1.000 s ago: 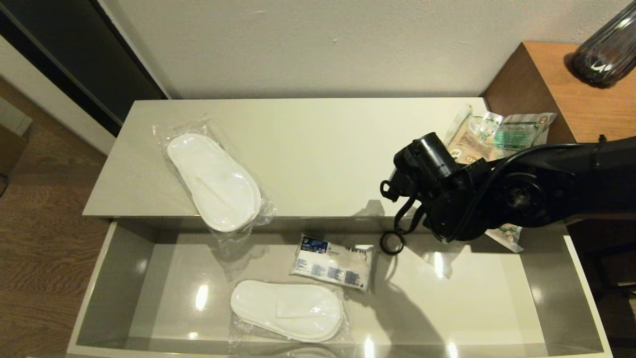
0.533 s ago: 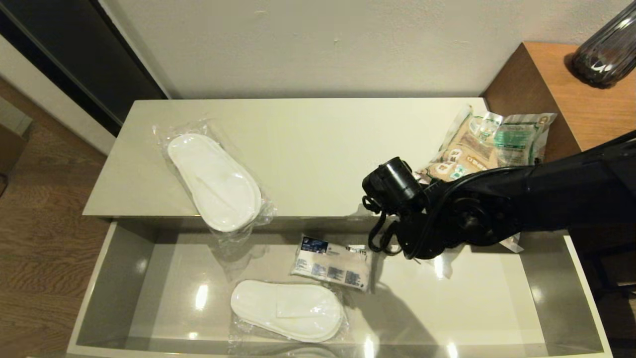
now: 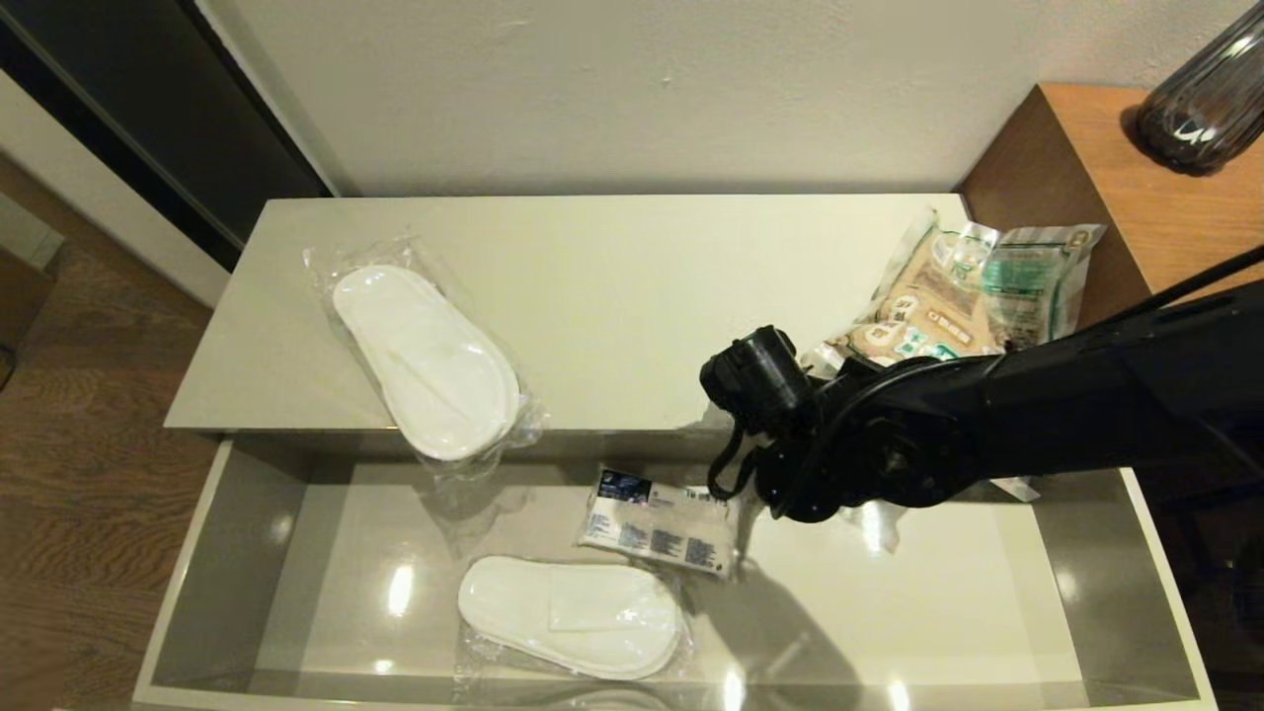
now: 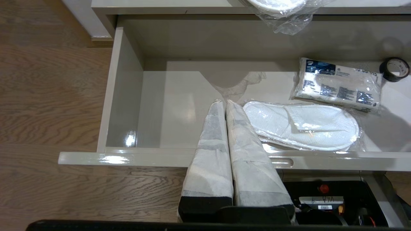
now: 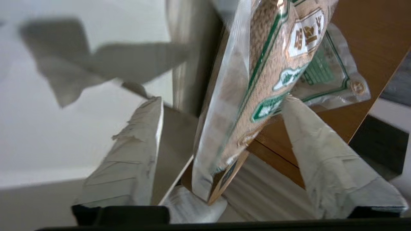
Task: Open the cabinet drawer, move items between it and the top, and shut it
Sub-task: Pick up the solid drinks on the table
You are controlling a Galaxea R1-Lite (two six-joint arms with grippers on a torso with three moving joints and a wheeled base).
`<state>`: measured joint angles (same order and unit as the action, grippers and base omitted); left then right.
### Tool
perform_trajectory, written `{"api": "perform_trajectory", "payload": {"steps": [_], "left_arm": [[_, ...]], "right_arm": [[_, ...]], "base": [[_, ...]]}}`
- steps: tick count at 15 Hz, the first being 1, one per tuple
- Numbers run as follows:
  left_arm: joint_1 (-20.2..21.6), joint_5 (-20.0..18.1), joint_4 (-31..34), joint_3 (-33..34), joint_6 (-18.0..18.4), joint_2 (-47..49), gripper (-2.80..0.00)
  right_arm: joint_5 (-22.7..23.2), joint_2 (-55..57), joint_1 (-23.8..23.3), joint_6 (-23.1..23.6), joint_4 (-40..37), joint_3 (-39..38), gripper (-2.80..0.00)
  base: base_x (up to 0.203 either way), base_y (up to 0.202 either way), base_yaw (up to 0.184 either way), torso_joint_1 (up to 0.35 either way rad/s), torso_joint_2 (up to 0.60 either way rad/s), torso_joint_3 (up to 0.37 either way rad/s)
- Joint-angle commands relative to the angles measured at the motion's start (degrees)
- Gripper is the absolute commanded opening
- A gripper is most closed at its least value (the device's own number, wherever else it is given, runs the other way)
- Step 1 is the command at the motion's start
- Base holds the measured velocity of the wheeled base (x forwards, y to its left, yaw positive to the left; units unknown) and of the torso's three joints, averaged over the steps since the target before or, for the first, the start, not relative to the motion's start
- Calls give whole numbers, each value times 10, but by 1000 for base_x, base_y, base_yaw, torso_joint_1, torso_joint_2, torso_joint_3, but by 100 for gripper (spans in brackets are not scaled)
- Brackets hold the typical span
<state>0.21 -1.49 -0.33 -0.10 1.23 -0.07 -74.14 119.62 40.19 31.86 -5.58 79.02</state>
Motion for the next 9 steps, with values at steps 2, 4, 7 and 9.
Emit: {"api": "perform_trajectory", "payload": {"steps": [2,4,7,9], "left_arm": [[0,0,0,0,0,1,-280],[0,0,0,0,0,1,-280],[1,0,0,0,0,1,-280],[1,-1,0,0,0,1,-280]], "right_arm": [[-15,32,-21,2,53,5,0],[-19,33,-35,4,65,7,0],[-19,33,-64,6,71,17,0],[-18,38,-84,8,73,29,0]], "base": [[0,0,0,0,0,0],[0,0,0,0,0,0],[0,0,0,0,0,0],[0,0,0,0,0,0]]}}
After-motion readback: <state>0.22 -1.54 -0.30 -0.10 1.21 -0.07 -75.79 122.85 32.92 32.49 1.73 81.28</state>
